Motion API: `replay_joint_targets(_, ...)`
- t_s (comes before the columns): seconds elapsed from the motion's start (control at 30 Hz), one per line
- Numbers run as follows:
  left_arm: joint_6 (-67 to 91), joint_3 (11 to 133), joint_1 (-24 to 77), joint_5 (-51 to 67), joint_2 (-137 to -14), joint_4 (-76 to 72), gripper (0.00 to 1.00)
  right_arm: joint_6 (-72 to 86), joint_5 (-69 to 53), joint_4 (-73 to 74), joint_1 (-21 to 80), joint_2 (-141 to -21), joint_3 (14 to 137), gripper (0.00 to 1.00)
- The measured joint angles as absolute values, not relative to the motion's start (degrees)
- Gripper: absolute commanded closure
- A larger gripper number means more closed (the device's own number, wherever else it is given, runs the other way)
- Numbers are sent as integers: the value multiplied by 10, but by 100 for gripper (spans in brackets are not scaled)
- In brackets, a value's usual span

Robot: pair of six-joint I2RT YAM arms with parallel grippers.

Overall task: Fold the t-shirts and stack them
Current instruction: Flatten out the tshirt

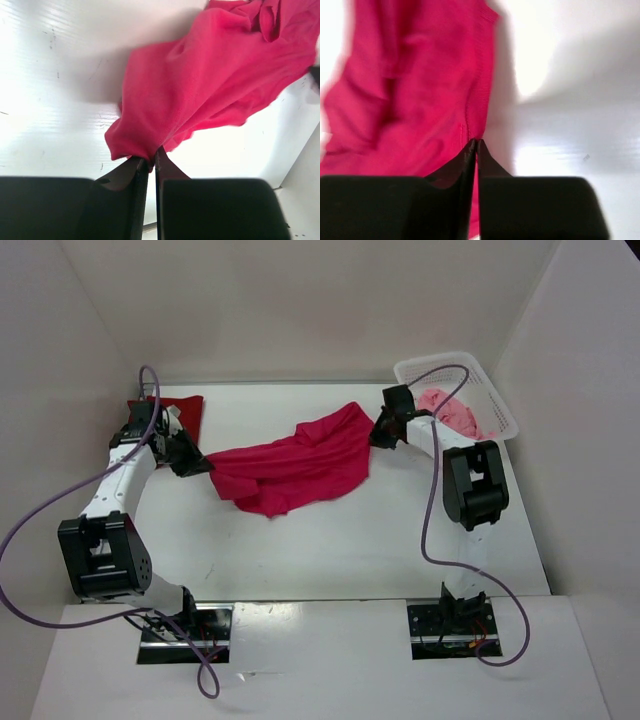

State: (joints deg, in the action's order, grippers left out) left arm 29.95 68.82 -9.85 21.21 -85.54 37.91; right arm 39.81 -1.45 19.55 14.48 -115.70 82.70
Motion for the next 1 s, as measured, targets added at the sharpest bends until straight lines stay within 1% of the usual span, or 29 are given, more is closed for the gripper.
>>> replay_joint_targets(0.03, 299, 688, -95, 210, -857, 379, 86, 393, -6, 199, 142, -1157, 845, 77)
replay_joint_targets(0.07, 299, 688, -93, 208, -858, 379, 86, 388, -4, 202, 144, -1156, 857, 59)
replay_joint_targets(0.1, 299, 686, -89, 206, -859, 379, 86, 386, -2, 201, 149, -1153, 864, 54)
replay_joint_targets(0.17, 299, 681, -83, 201, -860, 378, 86, 379, 0, 203, 171, -1139, 861, 49)
replay_joint_targets(0.3, 301, 669, -82, 193, -861, 378, 86, 387, -12, 196, 248, -1093, 807, 49)
replay_joint_targets(0.4, 302, 672, -82, 194, -862, 377, 86, 411, -23, 186, 335, -1053, 742, 59)
replay_joint_targets(0.43, 302, 675, -82, 195, -864, 377, 86, 425, -29, 176, 363, -1043, 722, 65)
replay_joint_targets(0.47, 302, 680, -82, 196, -868, 376, 86, 440, -36, 161, 394, -1034, 697, 74)
replay_joint_targets(0.53, 302, 687, -82, 197, -877, 372, 86, 463, -56, 148, 443, -1029, 672, 74)
replay_joint_targets(0.6, 302, 689, -82, 197, -887, 364, 86, 482, -68, 138, 470, -1038, 669, 67)
replay_joint_targets(0.67, 302, 689, -82, 197, -899, 362, 86, 489, -76, 134, 484, -1057, 683, 58)
replay_joint_targets(0.7, 302, 689, -82, 197, -904, 361, 86, 492, -77, 135, 490, -1070, 697, 50)
replay_joint_targets(0.73, 302, 689, -82, 197, -909, 359, 86, 493, -76, 136, 493, -1084, 716, 48)
replay_joint_targets(0.8, 302, 688, -82, 197, -915, 358, 86, 491, -73, 135, 500, -1117, 761, 45)
replay_joint_targets(0.97, 302, 688, -81, 199, -916, 355, 86, 490, -64, 133, 510, -1162, 811, 45)
replay_joint_targets(1.0, 302, 688, -80, 199, -916, 355, 86, 490, -60, 138, 510, -1169, 818, 47)
